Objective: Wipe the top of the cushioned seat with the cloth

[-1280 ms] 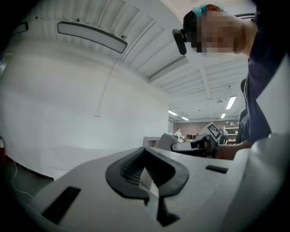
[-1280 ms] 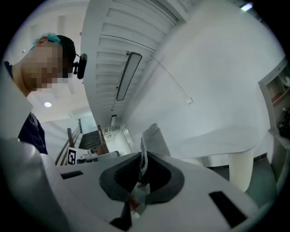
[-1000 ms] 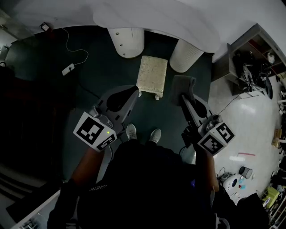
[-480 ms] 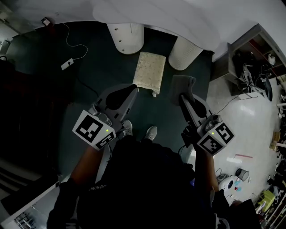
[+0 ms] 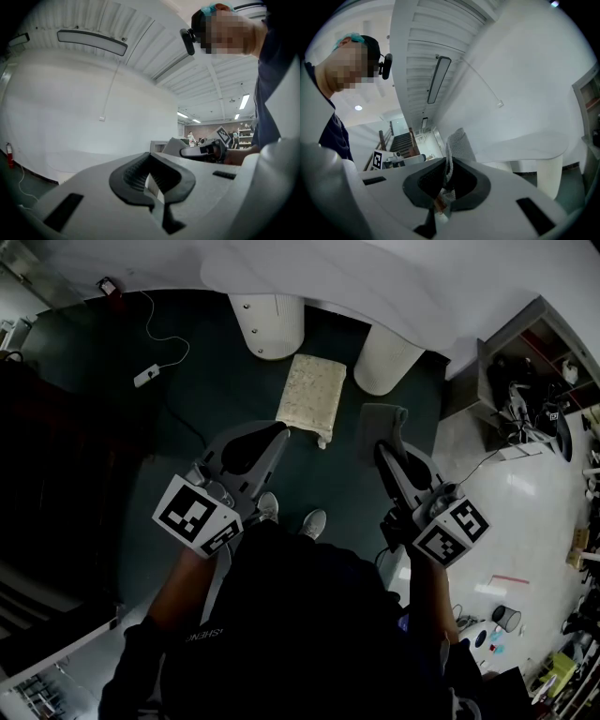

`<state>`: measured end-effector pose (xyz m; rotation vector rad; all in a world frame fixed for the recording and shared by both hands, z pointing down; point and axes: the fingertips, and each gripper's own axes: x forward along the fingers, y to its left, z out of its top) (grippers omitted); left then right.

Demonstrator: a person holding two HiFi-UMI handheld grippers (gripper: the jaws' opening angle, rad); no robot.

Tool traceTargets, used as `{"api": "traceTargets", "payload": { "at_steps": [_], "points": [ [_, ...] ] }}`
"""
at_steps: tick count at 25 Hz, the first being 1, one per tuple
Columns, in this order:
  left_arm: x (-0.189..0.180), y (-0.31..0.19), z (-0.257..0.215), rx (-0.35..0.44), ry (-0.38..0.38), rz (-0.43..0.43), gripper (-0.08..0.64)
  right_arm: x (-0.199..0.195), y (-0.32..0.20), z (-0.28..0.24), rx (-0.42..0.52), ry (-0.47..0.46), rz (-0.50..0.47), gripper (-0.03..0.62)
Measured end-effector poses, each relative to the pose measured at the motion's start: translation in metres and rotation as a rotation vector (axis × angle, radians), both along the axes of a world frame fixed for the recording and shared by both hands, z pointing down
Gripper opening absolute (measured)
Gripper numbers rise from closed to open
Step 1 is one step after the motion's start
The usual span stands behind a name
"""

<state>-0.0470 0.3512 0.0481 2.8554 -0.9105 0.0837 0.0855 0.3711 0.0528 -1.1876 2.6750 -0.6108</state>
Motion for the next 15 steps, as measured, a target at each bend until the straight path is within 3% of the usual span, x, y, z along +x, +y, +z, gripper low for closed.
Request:
{"api": "traceTargets", "payload": {
  "at_steps": [15],
  "points": [
    [0.001,-0.016,0.008,-0.014,0.006,-0.011,0.008,0.007,-0.012,0.002,-0.007,0.008,-0.001,0.034]
  ]
}}
